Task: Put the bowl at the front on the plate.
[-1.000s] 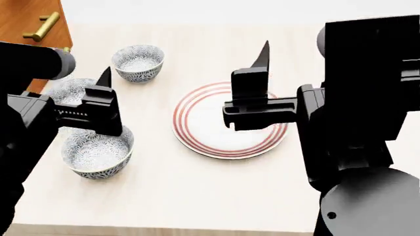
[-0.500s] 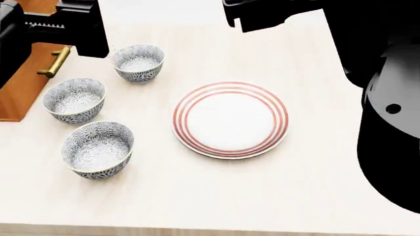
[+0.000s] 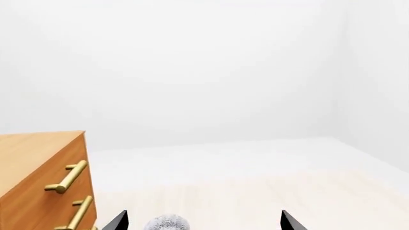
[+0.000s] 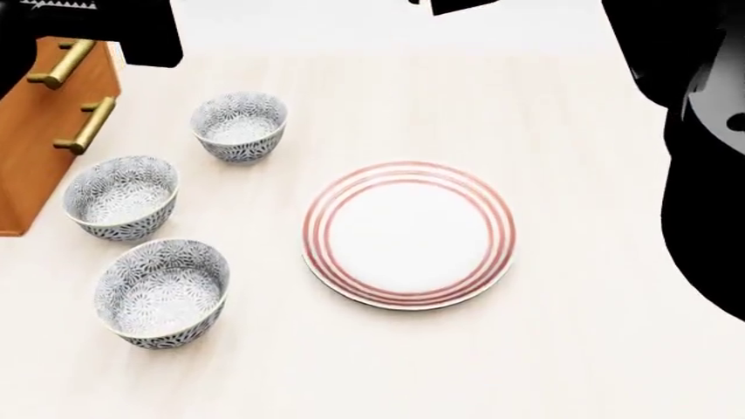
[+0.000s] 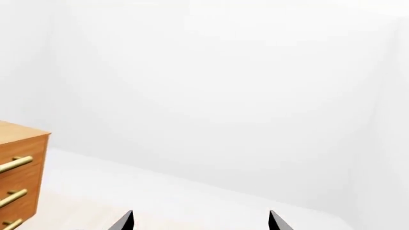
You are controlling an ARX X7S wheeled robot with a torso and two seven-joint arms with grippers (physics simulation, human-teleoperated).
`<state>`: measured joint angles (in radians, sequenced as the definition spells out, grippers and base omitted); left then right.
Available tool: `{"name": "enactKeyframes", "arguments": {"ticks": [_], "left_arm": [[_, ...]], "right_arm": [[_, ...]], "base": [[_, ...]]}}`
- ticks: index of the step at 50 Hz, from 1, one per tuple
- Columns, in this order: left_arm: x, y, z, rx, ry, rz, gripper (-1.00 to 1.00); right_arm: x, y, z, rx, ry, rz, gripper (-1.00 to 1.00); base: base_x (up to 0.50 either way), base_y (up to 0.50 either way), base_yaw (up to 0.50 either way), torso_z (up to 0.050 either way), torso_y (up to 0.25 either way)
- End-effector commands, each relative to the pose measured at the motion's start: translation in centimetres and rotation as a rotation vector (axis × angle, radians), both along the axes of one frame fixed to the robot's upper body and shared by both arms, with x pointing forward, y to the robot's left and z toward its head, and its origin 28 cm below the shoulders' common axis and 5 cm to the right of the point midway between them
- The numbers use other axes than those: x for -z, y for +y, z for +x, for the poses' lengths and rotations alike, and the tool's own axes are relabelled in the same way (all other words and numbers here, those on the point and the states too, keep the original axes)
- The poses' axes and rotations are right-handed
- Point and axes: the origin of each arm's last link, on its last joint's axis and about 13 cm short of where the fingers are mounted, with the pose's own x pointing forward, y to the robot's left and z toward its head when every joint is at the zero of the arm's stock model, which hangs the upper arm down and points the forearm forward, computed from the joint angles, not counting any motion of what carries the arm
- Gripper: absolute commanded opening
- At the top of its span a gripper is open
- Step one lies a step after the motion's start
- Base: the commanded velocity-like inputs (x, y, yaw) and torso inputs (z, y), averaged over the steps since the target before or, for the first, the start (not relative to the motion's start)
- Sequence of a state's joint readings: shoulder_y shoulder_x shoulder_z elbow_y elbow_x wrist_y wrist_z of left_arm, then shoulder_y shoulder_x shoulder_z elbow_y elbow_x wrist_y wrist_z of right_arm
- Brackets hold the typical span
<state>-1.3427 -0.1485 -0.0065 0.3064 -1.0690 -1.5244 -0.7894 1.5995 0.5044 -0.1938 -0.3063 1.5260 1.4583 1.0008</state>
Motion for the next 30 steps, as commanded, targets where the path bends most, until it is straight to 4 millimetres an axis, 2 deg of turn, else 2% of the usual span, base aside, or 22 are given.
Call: {"name": "enactKeyframes", "arguments": {"ticks": [1, 30], "left_arm": [[-0.15, 0.00, -0.13, 0.004, 0.000, -0.003, 1.00], [0.16, 0.17, -0.07, 0.000, 0.006, -0.008, 1.00]], "right_arm": [[-0.01, 0.03, 0.06, -0.012, 0.003, -0.003, 1.00], [-0.05, 0.11, 0.00, -0.024, -0.003, -0.005, 1.00]], "base": [[0.25, 0.00, 0.00, 0.000, 0.000], [0.25, 0.00, 0.00, 0.000, 0.000]]}}
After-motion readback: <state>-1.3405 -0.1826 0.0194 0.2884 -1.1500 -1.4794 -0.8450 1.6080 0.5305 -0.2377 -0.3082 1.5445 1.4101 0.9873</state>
